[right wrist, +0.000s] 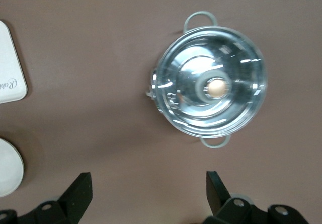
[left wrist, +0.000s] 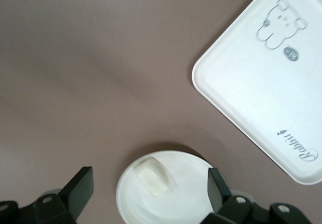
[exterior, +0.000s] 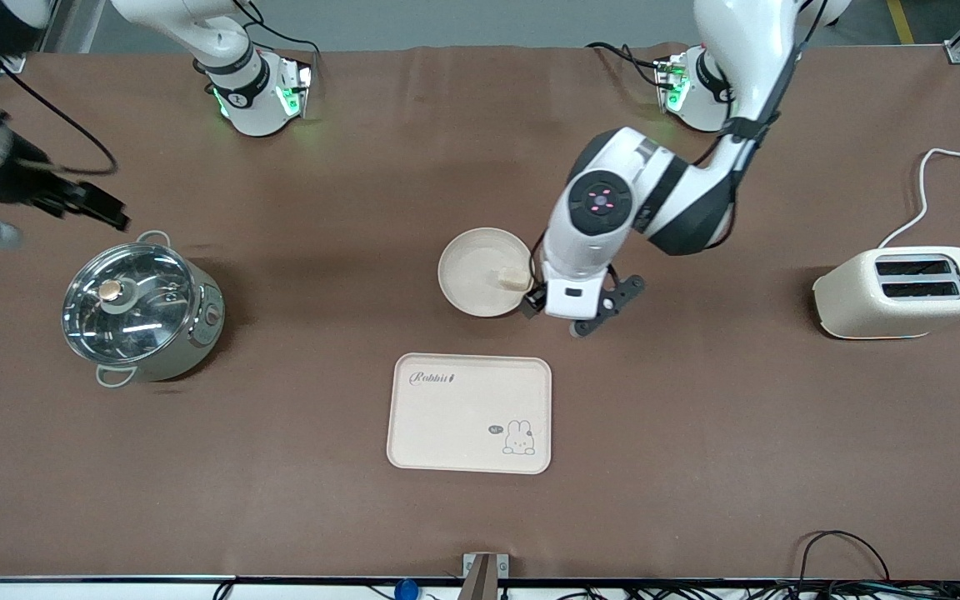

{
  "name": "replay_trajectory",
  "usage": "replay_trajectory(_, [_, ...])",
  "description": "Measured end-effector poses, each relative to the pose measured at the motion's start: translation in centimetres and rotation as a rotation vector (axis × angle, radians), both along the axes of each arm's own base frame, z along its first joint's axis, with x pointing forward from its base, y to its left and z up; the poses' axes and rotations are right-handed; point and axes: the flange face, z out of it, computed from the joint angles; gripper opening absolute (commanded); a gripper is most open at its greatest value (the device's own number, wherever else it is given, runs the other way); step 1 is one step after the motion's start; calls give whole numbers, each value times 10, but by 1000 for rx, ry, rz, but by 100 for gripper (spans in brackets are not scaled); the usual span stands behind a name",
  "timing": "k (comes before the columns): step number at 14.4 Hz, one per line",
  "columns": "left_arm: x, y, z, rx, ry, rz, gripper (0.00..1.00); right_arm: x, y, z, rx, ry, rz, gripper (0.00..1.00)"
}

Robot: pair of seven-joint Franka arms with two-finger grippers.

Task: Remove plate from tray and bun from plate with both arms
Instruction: 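Lower the left gripper onto the white bun and close on it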

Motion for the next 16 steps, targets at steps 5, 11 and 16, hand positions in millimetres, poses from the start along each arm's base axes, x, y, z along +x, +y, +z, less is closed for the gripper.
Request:
replay_trajectory(5, [-42,-47,-47,63,51,176,100,-23,-43,60,-2,-56,75,100])
replay_trajectory(11, [-58,-62,-96,105,69,372,80,-16,-24,52,-6,-38,113,100])
replay_trajectory(16, [-75,-64,-130,124,57,408,75,-16,-20,49,-4,-20,121,100])
